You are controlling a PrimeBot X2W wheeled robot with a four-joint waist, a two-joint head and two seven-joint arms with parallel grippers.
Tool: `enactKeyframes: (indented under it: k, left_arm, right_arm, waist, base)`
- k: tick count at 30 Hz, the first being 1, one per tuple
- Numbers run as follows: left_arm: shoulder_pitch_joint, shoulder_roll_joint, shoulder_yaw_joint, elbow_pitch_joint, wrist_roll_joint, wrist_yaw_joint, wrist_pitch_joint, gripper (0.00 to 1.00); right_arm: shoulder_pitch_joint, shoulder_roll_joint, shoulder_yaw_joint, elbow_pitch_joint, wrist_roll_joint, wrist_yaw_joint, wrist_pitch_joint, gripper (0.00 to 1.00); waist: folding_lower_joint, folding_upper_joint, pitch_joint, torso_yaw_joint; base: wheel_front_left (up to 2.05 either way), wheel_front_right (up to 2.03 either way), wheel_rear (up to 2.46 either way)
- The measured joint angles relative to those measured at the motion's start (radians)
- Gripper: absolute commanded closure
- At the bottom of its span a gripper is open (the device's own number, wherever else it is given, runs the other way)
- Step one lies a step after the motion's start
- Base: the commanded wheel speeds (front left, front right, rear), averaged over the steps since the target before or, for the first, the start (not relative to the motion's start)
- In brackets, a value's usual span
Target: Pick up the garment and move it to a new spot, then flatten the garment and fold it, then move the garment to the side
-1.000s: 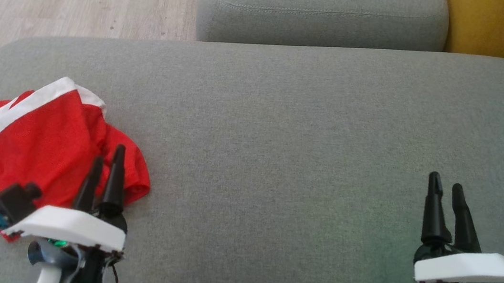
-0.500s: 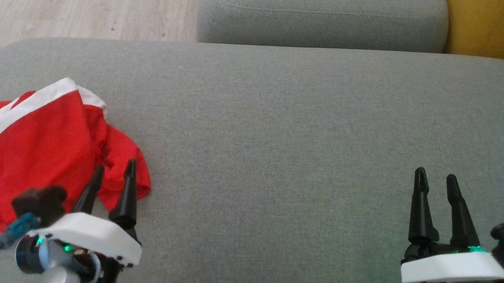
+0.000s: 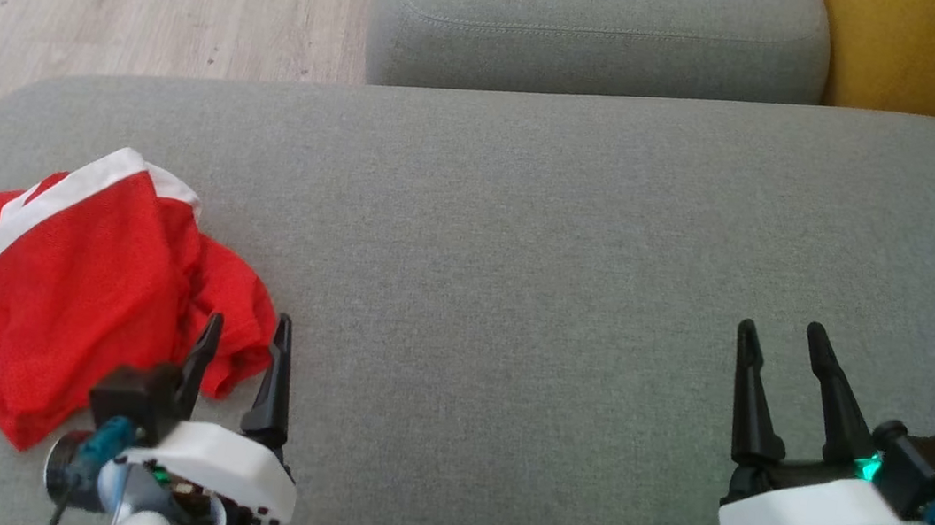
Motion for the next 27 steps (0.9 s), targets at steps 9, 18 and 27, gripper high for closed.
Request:
enactKeyframes:
  k: [9, 18, 27]
  left_arm:
    - [-0.001, 0.007, -0.026, -0.005, 0.053, 0.018, -0.026, 0.0]
    - [0.007, -0.031, 0.009, -0.034, 0.117, -0.002, -0.047, 0.0]
    - [0.06, -0.119, 0.137, -0.016, 0.141, -0.123, -0.077, 0.0]
  right_arm:
    - [0.0, -0.001, 0.017, -0.007, -0.082, 0.0, -0.023, 0.0]
    - [0.001, -0.001, 0.02, -0.033, -0.081, 0.0, -0.05, 0.0]
    - [0.023, -0.001, -0.011, -0.032, 0.001, 0.0, -0.076, 0.0]
  waist:
    - [0.0, 0.0, 0.0, 0.003]
    - [0.0, 0.0, 0.007, 0.009]
    - [0.0, 0.0, 0.004, 0.011]
  base:
    - [0.0, 0.0, 0.0]
    - [0.0, 0.0, 0.0]
    - [0.0, 0.0, 0.0]
